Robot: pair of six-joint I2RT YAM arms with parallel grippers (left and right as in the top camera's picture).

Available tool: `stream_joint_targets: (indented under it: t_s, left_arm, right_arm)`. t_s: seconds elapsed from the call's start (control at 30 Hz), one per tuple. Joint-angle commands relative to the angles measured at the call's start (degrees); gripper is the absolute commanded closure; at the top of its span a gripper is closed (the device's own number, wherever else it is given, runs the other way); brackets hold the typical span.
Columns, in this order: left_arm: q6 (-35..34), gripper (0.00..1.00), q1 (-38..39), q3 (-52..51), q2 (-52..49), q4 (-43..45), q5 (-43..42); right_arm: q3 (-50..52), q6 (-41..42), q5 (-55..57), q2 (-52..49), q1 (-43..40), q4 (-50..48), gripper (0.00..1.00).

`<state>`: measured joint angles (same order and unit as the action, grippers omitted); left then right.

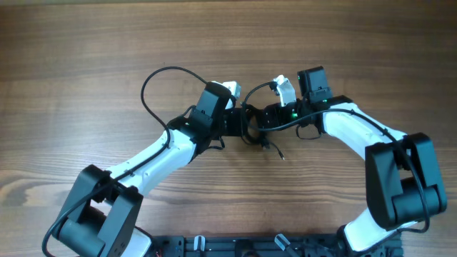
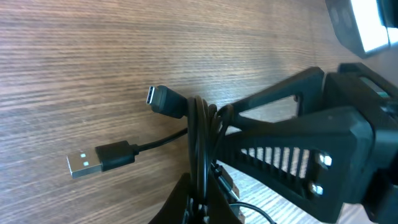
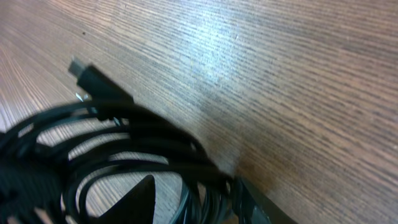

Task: Untangle cables
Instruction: 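Grasp the black cable bundle with both grippers from opposite sides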

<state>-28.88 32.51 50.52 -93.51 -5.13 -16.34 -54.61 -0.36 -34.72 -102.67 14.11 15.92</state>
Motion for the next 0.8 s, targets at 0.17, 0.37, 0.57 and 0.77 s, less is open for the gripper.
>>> stream_joint_targets:
  t_s: [0.17, 0.37, 0.57, 0.77]
  left_arm:
    - [-1.62, 0.96, -3.74, 0.50, 0.74, 0.31, -6.80]
    - [-1.44, 0.96, -6.08, 0.48, 0.72, -7.63, 5.79]
    - [-1.44, 0.96, -8.79, 0.48, 0.72, -12.46, 7.15]
    - [-1.40, 0.96, -8.90, 0.50, 0.74, -7.26, -0.96]
  right_arm:
    - [0.63, 0.57, -1.16, -2.89, 0.24, -1.31, 0.96]
    - [0.61, 6.05, -1.14, -1.99, -1.62, 4.24, 0.96]
    - [0.55, 17.51, 8.13, 3.26, -15.19, 8.09, 0.96]
    - [0.52, 15.58, 6.91, 5.81, -18.21, 11.85, 0.96]
